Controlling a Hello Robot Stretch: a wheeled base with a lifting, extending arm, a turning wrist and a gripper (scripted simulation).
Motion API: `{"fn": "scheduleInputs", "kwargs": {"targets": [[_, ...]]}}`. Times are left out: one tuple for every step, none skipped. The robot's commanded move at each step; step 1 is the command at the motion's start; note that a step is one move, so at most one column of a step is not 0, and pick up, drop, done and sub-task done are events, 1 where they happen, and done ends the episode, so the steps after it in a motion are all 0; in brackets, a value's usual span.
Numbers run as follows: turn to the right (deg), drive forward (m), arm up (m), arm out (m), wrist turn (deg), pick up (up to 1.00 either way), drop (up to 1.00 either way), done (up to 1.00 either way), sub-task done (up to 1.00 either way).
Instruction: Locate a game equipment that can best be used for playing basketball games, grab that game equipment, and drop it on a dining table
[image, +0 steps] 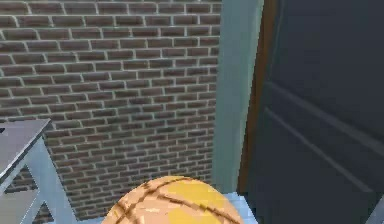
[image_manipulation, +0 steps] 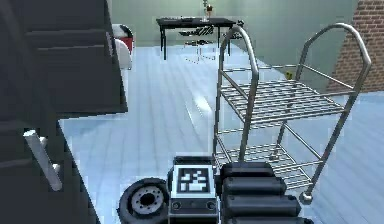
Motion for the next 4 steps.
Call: {"fn": "scheduleInputs", "kwargs": {"targets": [[45.0,0.0,0.0,0.0,0.0,0.0,0.0,0.0,0.0],[45.0,0.0,0.0,0.0,0.0,0.0,0.0,0.0,0.0],[45.0,0.0,0.0,0.0,0.0,0.0,0.0,0.0,0.0],[45.0,0.0,0.0,0.0,0.0,0.0,0.0,0.0,0.0]]}}
